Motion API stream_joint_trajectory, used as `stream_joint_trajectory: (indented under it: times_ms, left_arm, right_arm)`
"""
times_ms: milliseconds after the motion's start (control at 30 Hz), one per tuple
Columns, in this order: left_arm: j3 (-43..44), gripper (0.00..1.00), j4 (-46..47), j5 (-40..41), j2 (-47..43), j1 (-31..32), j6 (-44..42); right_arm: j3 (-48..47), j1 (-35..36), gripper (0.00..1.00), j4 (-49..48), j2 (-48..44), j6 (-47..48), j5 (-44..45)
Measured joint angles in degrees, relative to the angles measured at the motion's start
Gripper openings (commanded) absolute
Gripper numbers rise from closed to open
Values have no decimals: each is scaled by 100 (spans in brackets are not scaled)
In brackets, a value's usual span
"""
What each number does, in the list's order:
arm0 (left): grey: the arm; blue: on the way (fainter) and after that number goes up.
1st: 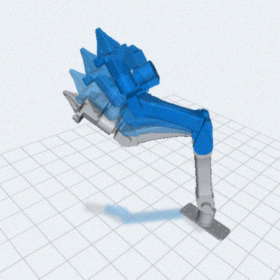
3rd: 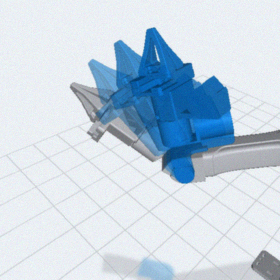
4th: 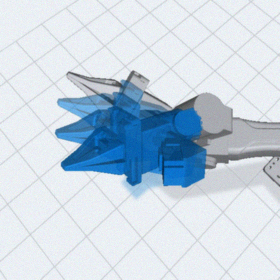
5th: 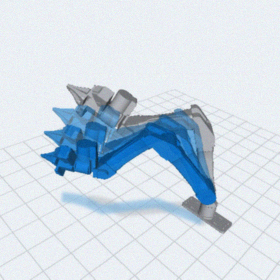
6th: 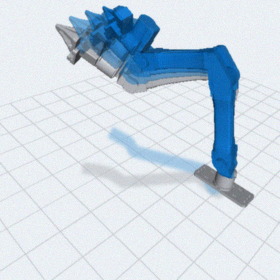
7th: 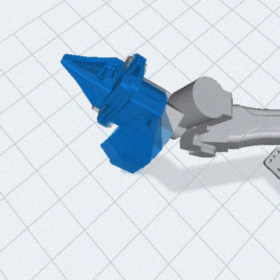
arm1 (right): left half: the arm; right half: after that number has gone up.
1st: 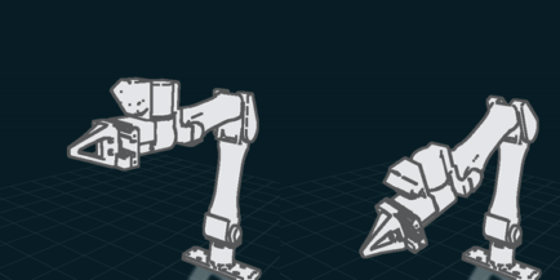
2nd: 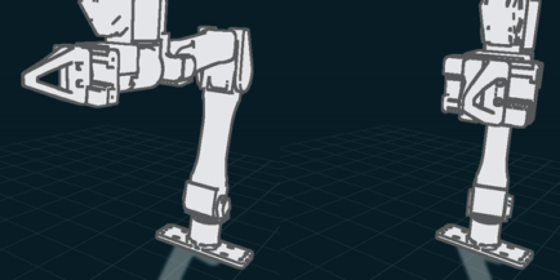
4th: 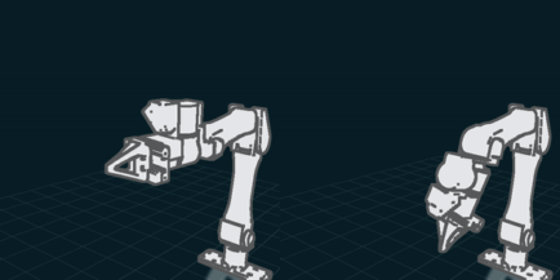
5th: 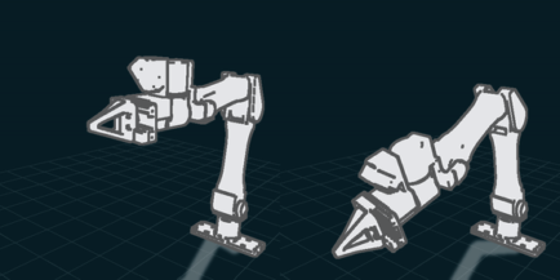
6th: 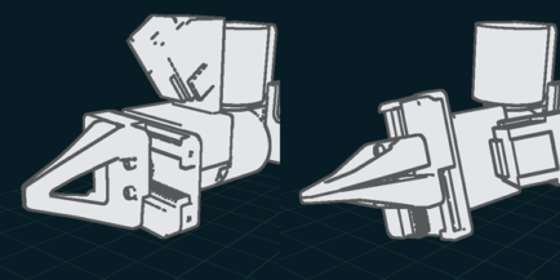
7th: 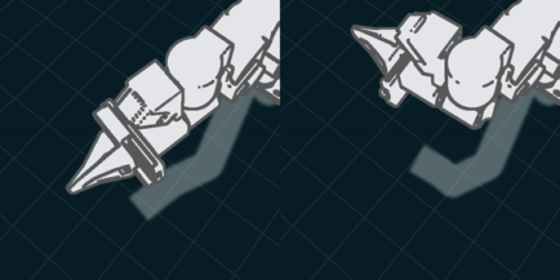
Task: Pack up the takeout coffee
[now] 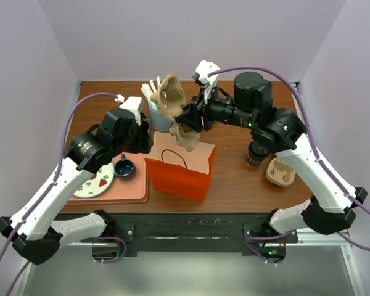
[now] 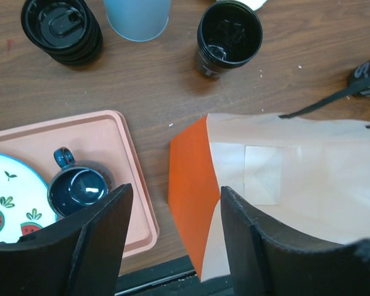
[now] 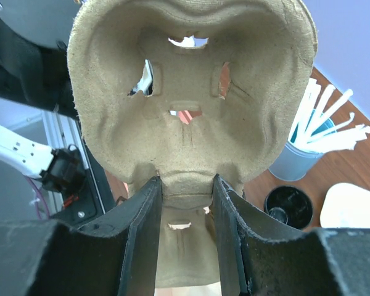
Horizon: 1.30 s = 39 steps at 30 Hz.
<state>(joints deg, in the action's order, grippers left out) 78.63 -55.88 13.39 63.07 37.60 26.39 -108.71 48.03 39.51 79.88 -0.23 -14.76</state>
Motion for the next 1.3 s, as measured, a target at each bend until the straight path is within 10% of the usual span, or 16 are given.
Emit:
stream_joint_trajectory:
  times_ms: [467,733,1300]
  left_arm:
    - [-455,45,339,-758,-232,-225,164]
    - [-404,61,356,-772,-212,-229,153]
    - [-603,55,140,-879,-343,-234,164]
  right_arm:
    - [1082,48,27,-376,-66,686,-157]
    - [1244,79,27,-474,-92,745,-284]
    - [1502,81,26,-662,-155,778,-398]
